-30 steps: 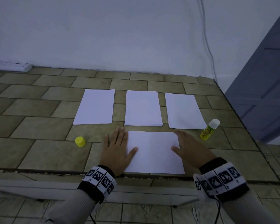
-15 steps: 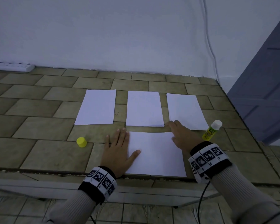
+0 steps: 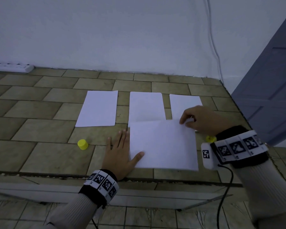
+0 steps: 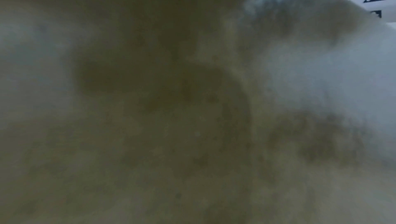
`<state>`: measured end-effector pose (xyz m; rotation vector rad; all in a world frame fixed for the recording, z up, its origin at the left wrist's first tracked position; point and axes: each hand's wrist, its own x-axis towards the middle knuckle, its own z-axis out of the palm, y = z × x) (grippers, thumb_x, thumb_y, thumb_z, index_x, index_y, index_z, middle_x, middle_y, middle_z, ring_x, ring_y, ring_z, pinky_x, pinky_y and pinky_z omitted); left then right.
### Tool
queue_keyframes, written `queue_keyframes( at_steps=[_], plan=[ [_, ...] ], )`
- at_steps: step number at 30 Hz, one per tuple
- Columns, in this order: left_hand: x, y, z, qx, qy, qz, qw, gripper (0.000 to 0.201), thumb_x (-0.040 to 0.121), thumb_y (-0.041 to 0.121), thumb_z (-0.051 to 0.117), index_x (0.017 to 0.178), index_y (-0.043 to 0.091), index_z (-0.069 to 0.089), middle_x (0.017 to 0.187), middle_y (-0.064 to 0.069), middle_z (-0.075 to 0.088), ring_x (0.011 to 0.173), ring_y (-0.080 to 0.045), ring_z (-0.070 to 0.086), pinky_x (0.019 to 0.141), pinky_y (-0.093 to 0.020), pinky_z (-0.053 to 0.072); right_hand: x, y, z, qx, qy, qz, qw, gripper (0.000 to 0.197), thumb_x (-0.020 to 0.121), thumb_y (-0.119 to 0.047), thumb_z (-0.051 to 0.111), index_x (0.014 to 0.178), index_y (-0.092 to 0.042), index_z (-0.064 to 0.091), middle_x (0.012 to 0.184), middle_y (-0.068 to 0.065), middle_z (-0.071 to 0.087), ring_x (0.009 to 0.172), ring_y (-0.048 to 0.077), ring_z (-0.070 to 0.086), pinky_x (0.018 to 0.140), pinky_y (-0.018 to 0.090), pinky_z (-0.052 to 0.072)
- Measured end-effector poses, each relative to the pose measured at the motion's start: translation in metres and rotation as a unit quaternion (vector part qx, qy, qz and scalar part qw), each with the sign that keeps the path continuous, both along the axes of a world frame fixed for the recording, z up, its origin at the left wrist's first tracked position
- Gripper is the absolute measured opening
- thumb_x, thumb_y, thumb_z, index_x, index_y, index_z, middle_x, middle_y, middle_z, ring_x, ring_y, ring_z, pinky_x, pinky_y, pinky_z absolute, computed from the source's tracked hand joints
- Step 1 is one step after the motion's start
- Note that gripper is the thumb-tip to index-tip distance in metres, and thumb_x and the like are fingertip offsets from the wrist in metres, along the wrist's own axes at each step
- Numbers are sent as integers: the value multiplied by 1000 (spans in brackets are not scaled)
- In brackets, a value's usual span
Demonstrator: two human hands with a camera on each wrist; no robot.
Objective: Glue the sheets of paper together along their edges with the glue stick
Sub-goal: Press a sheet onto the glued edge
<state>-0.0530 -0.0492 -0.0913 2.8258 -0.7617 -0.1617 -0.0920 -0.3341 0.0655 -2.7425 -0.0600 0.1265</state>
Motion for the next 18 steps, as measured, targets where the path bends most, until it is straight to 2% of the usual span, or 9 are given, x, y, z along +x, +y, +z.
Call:
queue_keyframes(
  at_steps=[2,5,7,9,11,13,15,18],
  plan=[
    [0,0,0,-5,5,0,1000,107,75,85,-9,154,14,-12,163,0,-7,149,-15,-12,119,-47,-12,1,-8,16,17,-36,-31,999,17,84,-2,64,86,-18,70,76,-14,58,67,-2,50,61,2,36],
    [0,1,-2,4,-9,-2,1000,107,75,84,-10,154,11,-10,163,-1,-7,149,-14,-12,118,-47,-12,11,-22,23,108,-90,-97,985,17,82,1,65,89,-14,68,83,-3,63,67,8,61,63,7,47],
    [0,1,-3,0,-11,-1,1000,106,77,83,-7,154,10,-8,164,-2,-5,149,-14,-11,118,-46,-13,22,-22,14,186,-92,-126,970,17,83,5,63,92,-10,66,86,-1,61,68,15,64,68,18,56],
    [0,0,-2,-5,-15,0,1000,106,78,83,-7,154,10,-6,164,-2,-3,150,-15,-9,119,-47,-11,34,-14,-2,273,-76,-167,944,19,82,8,62,94,-6,65,81,1,58,73,22,64,73,31,59],
    [-1,0,-2,-2,-15,-2,1000,105,77,82,-10,155,12,-5,164,-1,-4,150,-14,-9,119,-47,-10,47,-3,-23,331,-64,-208,918,20,82,10,61,94,-6,63,78,4,53,79,25,61,75,36,60],
    [-1,0,-2,3,-13,-2,1000,106,75,82,-13,155,13,-3,164,0,-5,150,-15,-10,120,-49,-8,62,7,-47,321,-62,-229,917,19,81,4,64,95,-8,63,75,2,51,82,26,61,81,44,58],
    [0,0,-2,5,-13,1,1000,109,74,83,-16,156,13,-1,164,0,-3,150,-15,-8,120,-49,-7,75,16,-69,296,-48,-242,923,19,79,-3,68,95,-12,64,78,2,56,89,31,64,86,49,55],
    [0,0,-2,9,-14,2,1000,110,73,83,-18,156,14,0,164,0,-3,150,-15,-7,120,-49,-7,87,30,-91,306,-26,-271,912,21,79,-2,67,99,-8,62,92,9,60,97,36,65,84,46,55]
  ],
)
